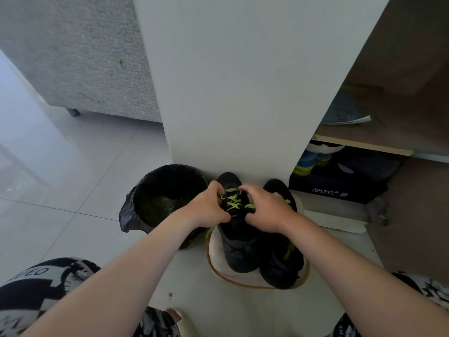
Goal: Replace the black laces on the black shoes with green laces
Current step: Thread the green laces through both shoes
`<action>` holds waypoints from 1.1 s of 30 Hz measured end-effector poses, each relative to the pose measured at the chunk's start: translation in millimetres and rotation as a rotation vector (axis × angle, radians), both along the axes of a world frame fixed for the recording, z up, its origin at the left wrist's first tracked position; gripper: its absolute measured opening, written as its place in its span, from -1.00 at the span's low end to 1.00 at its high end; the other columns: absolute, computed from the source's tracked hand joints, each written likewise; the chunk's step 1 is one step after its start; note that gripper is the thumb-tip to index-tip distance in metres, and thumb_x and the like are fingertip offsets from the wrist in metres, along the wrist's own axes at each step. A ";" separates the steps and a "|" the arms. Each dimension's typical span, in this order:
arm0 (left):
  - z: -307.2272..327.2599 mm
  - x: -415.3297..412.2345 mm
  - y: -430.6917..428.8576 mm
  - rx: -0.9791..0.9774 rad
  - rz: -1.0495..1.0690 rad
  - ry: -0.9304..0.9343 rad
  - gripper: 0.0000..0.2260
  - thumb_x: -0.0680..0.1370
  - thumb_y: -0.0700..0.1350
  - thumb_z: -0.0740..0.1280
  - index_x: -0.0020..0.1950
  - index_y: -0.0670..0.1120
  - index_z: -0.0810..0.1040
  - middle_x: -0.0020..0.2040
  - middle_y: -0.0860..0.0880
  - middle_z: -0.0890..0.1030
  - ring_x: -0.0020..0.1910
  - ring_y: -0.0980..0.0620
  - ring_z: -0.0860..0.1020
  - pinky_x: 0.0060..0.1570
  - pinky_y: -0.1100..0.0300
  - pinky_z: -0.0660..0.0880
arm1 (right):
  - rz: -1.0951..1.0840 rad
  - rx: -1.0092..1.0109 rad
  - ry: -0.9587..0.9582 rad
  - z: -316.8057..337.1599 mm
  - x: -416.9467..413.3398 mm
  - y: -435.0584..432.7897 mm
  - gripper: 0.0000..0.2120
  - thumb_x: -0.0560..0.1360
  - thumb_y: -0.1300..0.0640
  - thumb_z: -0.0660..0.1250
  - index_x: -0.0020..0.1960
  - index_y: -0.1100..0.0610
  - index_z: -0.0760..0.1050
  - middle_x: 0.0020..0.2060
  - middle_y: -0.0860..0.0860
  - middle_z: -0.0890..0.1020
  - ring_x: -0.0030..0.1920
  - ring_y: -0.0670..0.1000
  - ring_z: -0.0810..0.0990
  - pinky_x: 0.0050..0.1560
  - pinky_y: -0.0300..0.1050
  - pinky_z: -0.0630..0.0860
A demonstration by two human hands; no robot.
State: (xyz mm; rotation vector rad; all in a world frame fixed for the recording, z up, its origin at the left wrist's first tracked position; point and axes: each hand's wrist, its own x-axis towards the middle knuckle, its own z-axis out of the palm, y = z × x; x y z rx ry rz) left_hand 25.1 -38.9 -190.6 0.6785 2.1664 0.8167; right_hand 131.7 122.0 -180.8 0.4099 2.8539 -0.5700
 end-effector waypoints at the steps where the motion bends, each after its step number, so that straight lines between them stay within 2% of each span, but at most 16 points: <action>1: 0.7 1.9 -1.0 0.023 0.006 0.000 -0.44 0.40 -0.10 0.50 0.27 0.10 0.26 0.12 0.05 0.49 0.00 0.10 0.53 -0.16 0.25 0.51 | 0.008 0.010 0.052 -1.0 2.3 -1.3 -0.37 0.40 0.08 0.39 0.42 -0.10 0.28 0.35 -0.06 0.44 0.35 0.08 0.43 0.28 0.06 0.34; 3: 1.1 5.2 -1.6 0.042 0.007 0.013 -0.43 0.41 -0.08 0.49 0.31 0.08 0.26 0.14 0.05 0.49 0.02 0.11 0.53 -0.10 0.24 0.52 | 0.101 0.078 0.172 -2.2 6.2 -5.1 -0.53 0.34 0.15 0.40 0.17 -0.10 0.34 0.23 -0.09 0.40 0.28 0.07 0.43 0.22 0.03 0.34; 6: 0.9 9.2 -4.6 -0.013 0.021 0.021 -0.35 0.39 -0.05 0.49 0.40 -0.02 0.26 0.13 0.03 0.46 0.05 0.08 0.50 -0.06 0.22 0.52 | 0.308 0.291 0.286 -3.9 9.0 -12.7 -0.70 0.29 0.04 0.49 -0.03 -0.10 0.49 0.35 -0.02 0.43 0.36 0.09 0.40 0.33 0.09 0.29; 10: 0.6 13.4 -3.6 -0.046 0.011 0.016 -0.35 0.42 -0.10 0.46 0.44 -0.08 0.26 0.02 0.05 0.48 0.00 0.10 0.52 -0.06 0.19 0.54 | 0.389 0.497 0.207 4.8 6.1 -21.3 -0.67 0.21 -0.11 0.59 -0.06 -0.07 0.65 0.43 0.10 0.43 0.38 0.17 0.41 0.38 0.32 0.26; 14: -2.0 15.3 -1.9 0.027 0.047 -0.002 -0.36 0.44 -0.17 0.42 0.49 -0.10 0.29 0.09 0.05 0.50 0.05 0.05 0.55 0.02 0.11 0.59 | 0.451 0.808 0.088 3.9 1.3 -31.2 -0.86 0.48 -0.04 0.42 -0.02 -0.03 0.68 0.60 0.19 0.13 0.51 0.29 0.20 0.44 0.44 0.04; 15: -3.0 15.3 -2.0 0.046 0.043 -0.006 -0.39 0.44 -0.19 0.41 0.47 -0.11 0.32 0.11 0.05 0.52 0.06 0.03 0.57 0.06 0.06 0.59 | 0.456 0.854 0.086 1.3 1.5 -33.7 -0.87 0.52 0.01 0.39 -0.03 0.01 0.68 0.59 0.21 0.14 0.51 0.30 0.20 0.44 0.44 0.04; 16: -4.1 14.9 -2.2 0.069 0.038 -0.006 -0.44 0.44 -0.20 0.41 0.43 -0.11 0.37 0.09 0.06 0.53 0.06 0.03 0.58 0.09 0.03 0.59 | 0.447 0.859 0.101 0.6 2.1 -34.7 -0.88 0.51 0.06 0.39 -0.06 0.04 0.69 0.55 0.21 0.26 0.46 0.30 0.29 0.43 0.42 0.11; 18: -6.6 14.6 -3.2 0.119 0.028 -0.009 -0.60 0.45 -0.22 0.42 0.28 -0.11 0.51 0.04 0.01 0.61 -0.01 0.00 0.60 0.09 -0.06 0.59 | 0.412 0.729 0.274 -3.0 3.7 -29.9 -0.94 0.42 0.15 0.44 -0.15 0.10 0.69 0.28 0.14 0.56 0.20 0.21 0.51 0.28 0.31 0.37; 20: -9.1 14.3 -4.8 0.149 0.044 -0.048 -0.74 0.45 -0.24 0.40 0.13 -0.09 0.59 -0.05 -0.13 0.64 -0.11 -0.03 0.63 -0.02 -0.10 0.62 | 0.356 0.472 0.451 -8.3 7.0 -22.6 -0.95 0.39 0.19 0.43 -0.15 0.16 0.63 0.03 0.06 0.59 -0.05 0.13 0.58 -0.07 0.13 0.57; 22: -10.3 15.2 -5.6 0.162 0.063 -0.096 -0.78 0.46 -0.27 0.39 0.09 -0.09 0.60 -0.06 -0.17 0.64 -0.15 -0.04 0.64 -0.10 0.00 0.65 | 0.280 0.338 0.486 -13.1 11.3 -19.8 -0.88 0.48 0.14 0.33 -0.07 0.19 0.56 0.00 0.04 0.56 -0.23 0.10 0.60 -0.36 0.05 0.56; 24: -10.9 15.8 -3.8 0.172 0.058 -0.100 -0.73 0.46 -0.26 0.40 0.15 -0.12 0.57 0.00 -0.18 0.64 -0.10 -0.07 0.65 -0.07 0.00 0.65 | 0.211 0.267 0.468 -18.0 15.1 -17.9 -0.79 0.55 0.06 0.20 -0.03 0.18 0.51 0.05 0.04 0.57 -0.28 0.12 0.60 -0.36 0.07 0.56; 25: -10.2 17.0 -2.0 0.163 0.052 -0.069 -0.65 0.45 -0.24 0.41 0.22 -0.11 0.53 0.05 -0.16 0.63 -0.05 -0.07 0.64 -0.03 0.01 0.64 | 0.176 0.233 0.462 -19.2 16.6 -17.4 -0.80 0.56 0.05 0.20 -0.04 0.17 0.50 0.08 0.03 0.57 -0.26 0.13 0.61 -0.33 0.08 0.56; 26: -9.0 19.1 -0.5 0.139 0.048 0.003 -0.56 0.43 -0.19 0.43 0.30 -0.07 0.46 0.09 -0.10 0.61 0.00 -0.05 0.62 -0.02 0.06 0.62 | 0.139 0.204 0.458 -19.4 18.1 -17.7 -0.84 0.57 0.06 0.23 -0.05 0.16 0.48 0.10 0.02 0.57 -0.25 0.13 0.61 -0.29 0.09 0.56; 28: -8.6 25.4 1.6 0.091 0.041 0.237 -0.48 0.40 -0.08 0.45 0.31 0.00 0.36 0.10 0.02 0.51 -0.01 0.04 0.56 -0.07 0.21 0.55 | 0.060 0.133 0.454 -20.1 19.8 -20.2 -0.87 0.57 0.09 0.29 -0.09 0.13 0.44 0.06 0.00 0.54 -0.24 0.10 0.59 -0.28 0.06 0.54; 30: -11.2 34.3 3.0 0.067 -0.002 0.470 -0.52 0.41 0.03 0.43 0.26 -0.02 0.36 0.08 0.01 0.42 -0.06 0.01 0.52 -0.11 0.21 0.50 | 0.000 0.075 0.452 -19.8 21.1 -22.1 -0.85 0.56 0.10 0.31 -0.14 0.12 0.41 -0.03 -0.02 0.50 -0.27 0.06 0.54 -0.29 0.05 0.51; 33: -14.8 39.8 6.4 0.005 -0.118 0.747 -0.75 0.54 0.00 0.30 0.15 -0.09 0.42 0.02 -0.05 0.53 -0.07 -0.08 0.58 -0.18 0.13 0.47 | -0.006 0.076 0.403 -16.4 22.6 -21.3 -0.84 0.57 0.10 0.29 -0.15 0.13 0.40 -0.08 0.01 0.49 -0.27 0.07 0.53 -0.28 0.07 0.49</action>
